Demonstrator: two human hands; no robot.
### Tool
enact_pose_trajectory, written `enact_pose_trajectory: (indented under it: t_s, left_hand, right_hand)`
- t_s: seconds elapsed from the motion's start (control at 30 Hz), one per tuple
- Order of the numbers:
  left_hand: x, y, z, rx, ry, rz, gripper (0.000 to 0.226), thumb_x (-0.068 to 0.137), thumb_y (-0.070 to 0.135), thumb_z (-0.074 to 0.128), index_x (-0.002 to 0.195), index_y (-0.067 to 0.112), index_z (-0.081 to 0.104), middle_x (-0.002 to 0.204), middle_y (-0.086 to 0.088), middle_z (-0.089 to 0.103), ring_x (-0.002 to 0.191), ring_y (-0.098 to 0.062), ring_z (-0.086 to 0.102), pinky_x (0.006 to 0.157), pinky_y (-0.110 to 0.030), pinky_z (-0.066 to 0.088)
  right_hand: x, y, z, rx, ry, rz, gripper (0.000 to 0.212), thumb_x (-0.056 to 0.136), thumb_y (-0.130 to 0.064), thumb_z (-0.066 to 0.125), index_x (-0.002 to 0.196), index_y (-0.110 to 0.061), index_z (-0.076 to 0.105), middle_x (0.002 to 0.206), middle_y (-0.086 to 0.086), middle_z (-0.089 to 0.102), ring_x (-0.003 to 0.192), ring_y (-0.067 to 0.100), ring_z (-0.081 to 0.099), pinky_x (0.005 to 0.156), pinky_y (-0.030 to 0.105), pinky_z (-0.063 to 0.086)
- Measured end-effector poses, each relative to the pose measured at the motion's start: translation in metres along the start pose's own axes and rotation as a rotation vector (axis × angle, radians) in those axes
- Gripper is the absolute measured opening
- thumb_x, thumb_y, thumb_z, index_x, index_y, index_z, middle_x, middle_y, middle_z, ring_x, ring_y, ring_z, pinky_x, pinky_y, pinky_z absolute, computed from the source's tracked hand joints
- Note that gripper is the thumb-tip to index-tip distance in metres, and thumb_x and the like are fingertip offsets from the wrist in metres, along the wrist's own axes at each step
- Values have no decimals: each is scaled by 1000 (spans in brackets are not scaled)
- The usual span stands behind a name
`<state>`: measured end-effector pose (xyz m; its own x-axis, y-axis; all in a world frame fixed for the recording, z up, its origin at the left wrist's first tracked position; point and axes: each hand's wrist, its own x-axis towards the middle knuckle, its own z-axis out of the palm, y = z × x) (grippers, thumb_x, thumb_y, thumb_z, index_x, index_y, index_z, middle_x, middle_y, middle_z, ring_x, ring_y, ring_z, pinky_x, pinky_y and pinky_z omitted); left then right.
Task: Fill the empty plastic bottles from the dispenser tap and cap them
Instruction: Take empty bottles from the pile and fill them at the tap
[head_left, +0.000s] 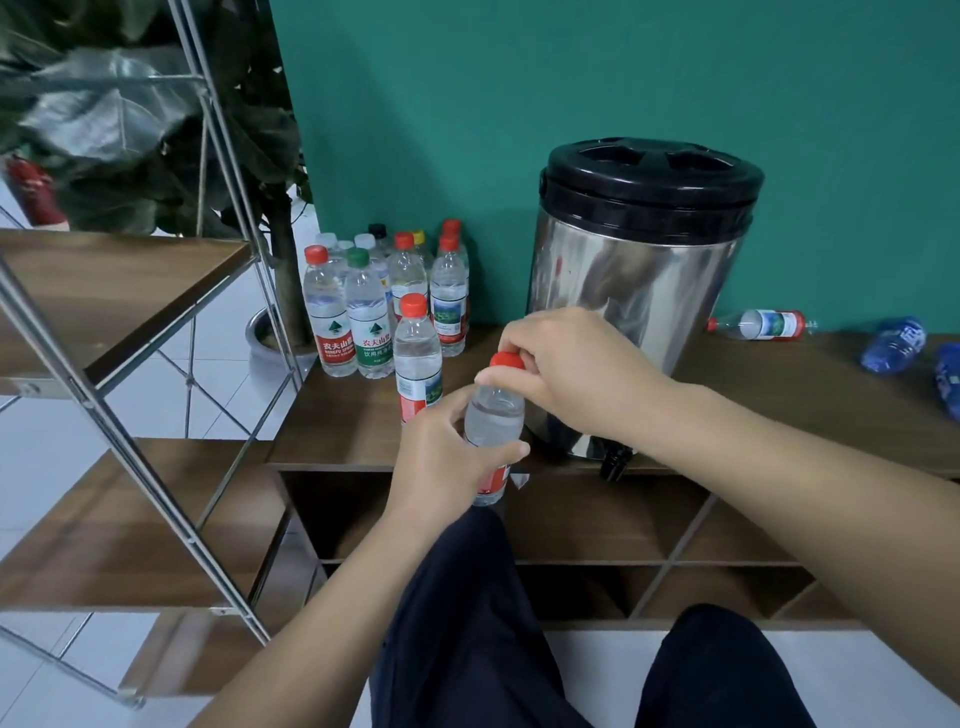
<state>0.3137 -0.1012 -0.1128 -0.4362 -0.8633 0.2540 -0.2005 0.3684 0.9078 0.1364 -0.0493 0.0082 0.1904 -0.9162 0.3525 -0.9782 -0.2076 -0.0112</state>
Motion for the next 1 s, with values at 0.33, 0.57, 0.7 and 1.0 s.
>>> enact_pose_trajectory:
  t_s: [0.33, 0.57, 0.7, 1.0]
  left_hand:
    - [37, -14, -16, -80, 5, -37, 65, 79, 31, 103, 138, 36, 76, 121, 22, 81, 115, -2, 76, 104, -44, 64]
    - [54, -28, -2, -63, 137, -73, 65, 77, 37, 103, 137, 37, 77, 117, 25, 81, 111, 2, 75, 98, -40, 66]
    - [58, -36, 4, -47, 158, -51, 65, 79, 43, 101, 137, 36, 73, 121, 24, 80, 114, -1, 75, 99, -40, 65]
    - [48, -53, -12, 98, -1, -73, 43, 84, 43, 97, 122, 35, 78, 108, 24, 82, 100, 6, 75, 88, -27, 62]
  right_hand:
    - [41, 13, -2, 117, -160, -149, 25, 113, -38, 57, 130, -26, 70, 112, -9, 71, 97, 14, 65, 89, 42, 55]
    - [64, 8, 18, 76, -70, -35, 32, 111, -39, 61, 82, -24, 58, 74, -6, 60, 69, 18, 58, 68, 47, 53]
    - [62, 4, 37, 30, 24, 67, 23, 112, -43, 55, 101, -24, 62, 89, -2, 63, 84, 26, 64, 75, 48, 55]
    - [28, -5, 86, 313, 100, 438, 62, 83, -86, 59, 118, -35, 56, 103, -5, 78, 94, 28, 74, 82, 48, 62]
